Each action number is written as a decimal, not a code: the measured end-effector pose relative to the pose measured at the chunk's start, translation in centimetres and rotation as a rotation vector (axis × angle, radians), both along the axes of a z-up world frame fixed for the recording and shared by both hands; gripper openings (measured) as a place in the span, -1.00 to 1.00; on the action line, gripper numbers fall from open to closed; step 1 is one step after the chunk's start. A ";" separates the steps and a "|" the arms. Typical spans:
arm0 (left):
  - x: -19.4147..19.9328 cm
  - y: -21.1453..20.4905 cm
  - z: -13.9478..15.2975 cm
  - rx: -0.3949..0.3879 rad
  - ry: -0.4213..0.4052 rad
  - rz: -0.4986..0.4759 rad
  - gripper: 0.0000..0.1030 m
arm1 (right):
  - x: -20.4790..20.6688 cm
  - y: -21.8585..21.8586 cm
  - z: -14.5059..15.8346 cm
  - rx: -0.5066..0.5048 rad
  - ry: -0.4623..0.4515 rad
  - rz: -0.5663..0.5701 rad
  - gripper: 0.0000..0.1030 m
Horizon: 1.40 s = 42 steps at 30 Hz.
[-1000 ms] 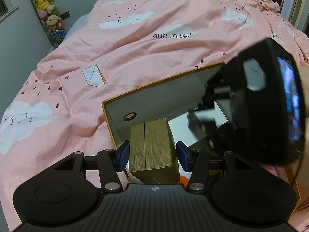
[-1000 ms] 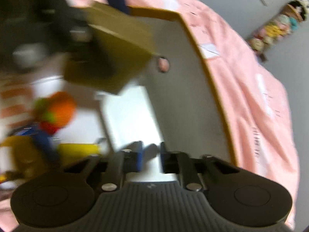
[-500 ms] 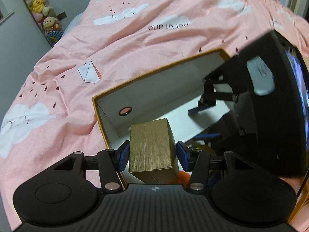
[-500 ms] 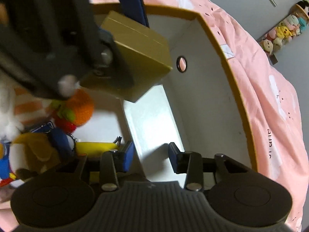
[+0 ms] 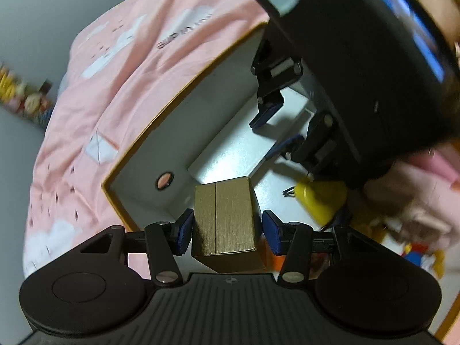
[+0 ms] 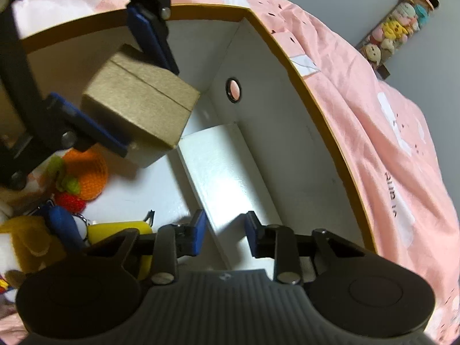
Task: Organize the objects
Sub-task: 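Lower both boxes into the box and open both grippers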
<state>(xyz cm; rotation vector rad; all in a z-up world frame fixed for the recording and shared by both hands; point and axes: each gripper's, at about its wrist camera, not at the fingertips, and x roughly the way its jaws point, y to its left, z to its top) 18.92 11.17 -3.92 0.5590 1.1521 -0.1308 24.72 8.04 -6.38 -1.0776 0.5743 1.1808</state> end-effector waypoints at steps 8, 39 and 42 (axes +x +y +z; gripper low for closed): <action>0.8 -0.1 -1.4 0.047 0.059 -0.140 0.13 | 0.6 0.6 -0.2 0.010 0.012 -0.022 -0.44; -6.2 -2.9 7.6 -0.122 -0.222 0.024 0.36 | -5.3 -4.3 8.2 0.197 0.056 -0.225 0.09; -7.7 -2.9 9.4 -0.276 -0.329 0.155 0.45 | -6.9 -5.7 9.3 0.248 0.069 -0.280 0.18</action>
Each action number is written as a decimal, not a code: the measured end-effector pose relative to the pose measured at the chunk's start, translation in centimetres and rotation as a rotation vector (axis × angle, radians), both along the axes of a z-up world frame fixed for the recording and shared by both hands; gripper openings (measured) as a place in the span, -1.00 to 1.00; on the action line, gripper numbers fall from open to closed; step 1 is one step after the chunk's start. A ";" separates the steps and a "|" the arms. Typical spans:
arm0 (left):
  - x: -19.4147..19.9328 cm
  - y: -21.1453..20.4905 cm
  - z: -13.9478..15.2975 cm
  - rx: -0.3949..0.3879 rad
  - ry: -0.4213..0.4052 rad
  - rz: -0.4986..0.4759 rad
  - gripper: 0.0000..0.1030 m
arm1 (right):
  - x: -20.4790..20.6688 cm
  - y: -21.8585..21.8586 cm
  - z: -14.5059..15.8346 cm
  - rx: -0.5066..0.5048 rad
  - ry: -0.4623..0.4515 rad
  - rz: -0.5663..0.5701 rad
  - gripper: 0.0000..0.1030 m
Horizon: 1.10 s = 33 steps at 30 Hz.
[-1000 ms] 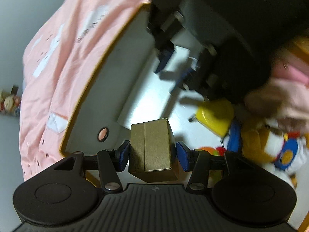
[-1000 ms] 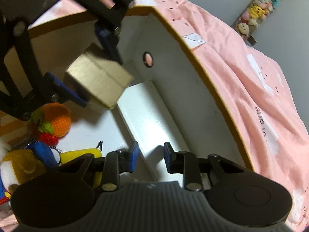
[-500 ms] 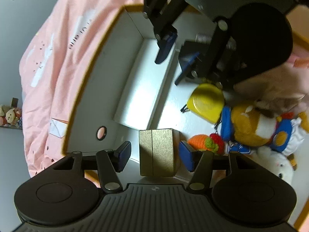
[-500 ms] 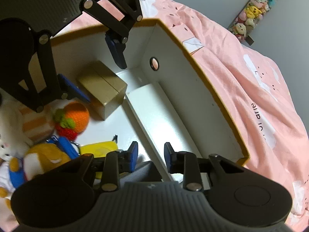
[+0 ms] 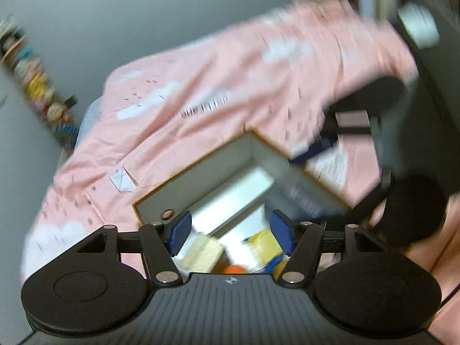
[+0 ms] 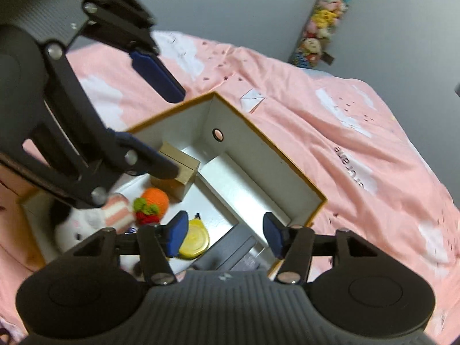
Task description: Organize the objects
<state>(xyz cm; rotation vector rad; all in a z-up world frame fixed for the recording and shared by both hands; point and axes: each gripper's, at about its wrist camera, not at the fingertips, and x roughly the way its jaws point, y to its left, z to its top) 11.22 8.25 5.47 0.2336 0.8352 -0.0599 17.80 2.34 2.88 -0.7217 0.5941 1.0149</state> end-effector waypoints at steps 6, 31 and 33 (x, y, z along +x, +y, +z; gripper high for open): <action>-3.6 0.0 1.8 -0.158 -0.138 0.171 0.52 | -2.7 -3.4 1.1 0.140 0.045 -0.146 0.40; -10.7 1.0 -4.2 -0.224 -0.285 0.493 0.72 | -9.0 -6.9 -3.4 0.435 0.055 -0.539 0.88; -10.8 0.8 -4.8 -0.225 -0.274 0.487 0.72 | -9.0 -6.8 -3.7 0.431 0.059 -0.548 0.89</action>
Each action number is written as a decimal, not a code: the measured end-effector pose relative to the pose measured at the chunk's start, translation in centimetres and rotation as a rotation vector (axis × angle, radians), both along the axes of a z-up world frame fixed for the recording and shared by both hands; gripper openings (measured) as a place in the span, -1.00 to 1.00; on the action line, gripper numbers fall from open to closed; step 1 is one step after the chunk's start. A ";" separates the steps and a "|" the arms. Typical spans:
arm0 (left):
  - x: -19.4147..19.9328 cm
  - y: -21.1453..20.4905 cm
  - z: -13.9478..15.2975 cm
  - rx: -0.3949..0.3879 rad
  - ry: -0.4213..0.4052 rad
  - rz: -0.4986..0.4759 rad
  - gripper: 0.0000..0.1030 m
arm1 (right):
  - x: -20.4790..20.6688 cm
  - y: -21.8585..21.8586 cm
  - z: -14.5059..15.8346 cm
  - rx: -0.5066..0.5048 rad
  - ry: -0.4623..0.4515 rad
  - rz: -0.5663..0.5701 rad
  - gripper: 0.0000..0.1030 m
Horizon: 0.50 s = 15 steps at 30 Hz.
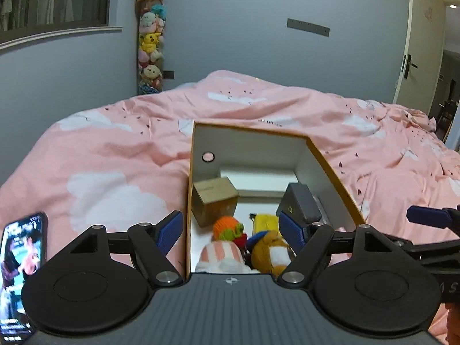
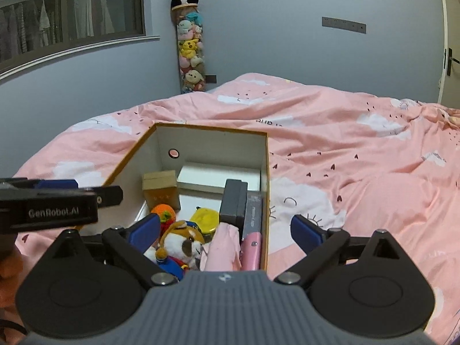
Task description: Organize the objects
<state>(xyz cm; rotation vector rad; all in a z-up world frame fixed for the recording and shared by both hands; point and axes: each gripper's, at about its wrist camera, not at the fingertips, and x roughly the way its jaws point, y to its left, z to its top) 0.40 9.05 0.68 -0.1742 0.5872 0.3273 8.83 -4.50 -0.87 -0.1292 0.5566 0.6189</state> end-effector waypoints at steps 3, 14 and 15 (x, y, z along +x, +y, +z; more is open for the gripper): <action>-0.1 -0.4 -0.7 0.012 0.026 -0.013 0.72 | 0.0 0.2 -0.5 -0.003 0.008 -0.002 0.89; -0.4 -0.5 -1.8 -0.002 0.113 0.010 0.73 | -0.5 1.0 -1.8 -0.061 0.042 0.011 0.89; -0.5 -0.4 -1.9 -0.003 0.117 0.013 0.73 | -0.5 1.0 -1.9 -0.064 0.046 0.012 0.89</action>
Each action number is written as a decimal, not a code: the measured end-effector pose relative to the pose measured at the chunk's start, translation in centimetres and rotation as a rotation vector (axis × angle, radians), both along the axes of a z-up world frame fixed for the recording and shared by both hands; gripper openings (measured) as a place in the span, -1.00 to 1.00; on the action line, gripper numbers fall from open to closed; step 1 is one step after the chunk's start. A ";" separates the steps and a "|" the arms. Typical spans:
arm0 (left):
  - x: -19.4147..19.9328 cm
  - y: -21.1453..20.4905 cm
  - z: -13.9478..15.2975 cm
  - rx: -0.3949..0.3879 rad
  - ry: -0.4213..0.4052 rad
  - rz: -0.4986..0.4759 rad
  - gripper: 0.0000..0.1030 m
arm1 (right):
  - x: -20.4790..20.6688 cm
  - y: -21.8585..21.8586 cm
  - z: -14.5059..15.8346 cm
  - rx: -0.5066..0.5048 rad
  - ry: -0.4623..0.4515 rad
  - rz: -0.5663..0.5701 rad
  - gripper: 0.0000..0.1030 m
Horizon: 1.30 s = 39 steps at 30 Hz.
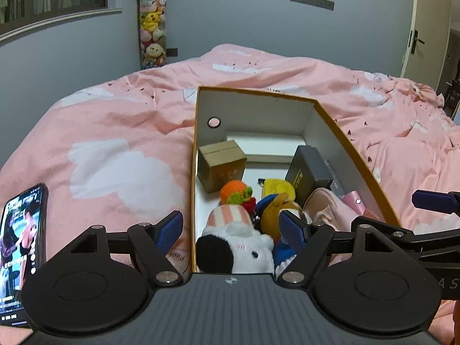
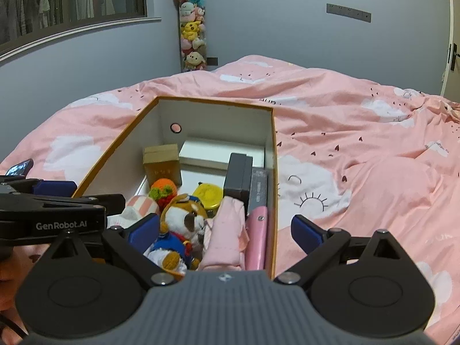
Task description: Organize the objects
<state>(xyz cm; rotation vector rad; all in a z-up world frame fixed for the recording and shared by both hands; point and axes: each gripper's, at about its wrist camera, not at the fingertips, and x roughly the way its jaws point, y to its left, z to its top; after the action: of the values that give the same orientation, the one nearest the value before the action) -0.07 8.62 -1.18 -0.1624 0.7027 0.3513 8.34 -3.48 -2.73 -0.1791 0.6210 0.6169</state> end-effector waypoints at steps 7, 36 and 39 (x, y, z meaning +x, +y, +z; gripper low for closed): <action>-0.1 0.0 -0.4 -0.006 0.024 0.002 0.73 | 0.0 -0.3 -0.6 -0.003 0.036 -0.005 0.89; 0.3 -0.2 -0.9 -0.004 0.070 -0.001 0.73 | 0.4 0.1 -1.5 -0.024 0.094 0.000 0.89; 0.3 -0.2 -1.0 -0.002 0.072 -0.004 0.73 | 0.5 0.1 -1.5 -0.024 0.097 -0.001 0.89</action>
<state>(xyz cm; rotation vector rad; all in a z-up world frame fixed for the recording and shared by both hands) 0.22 8.45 -2.13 -0.1513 0.7748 0.3543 8.81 -3.35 -4.27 -0.1718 0.7227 0.6204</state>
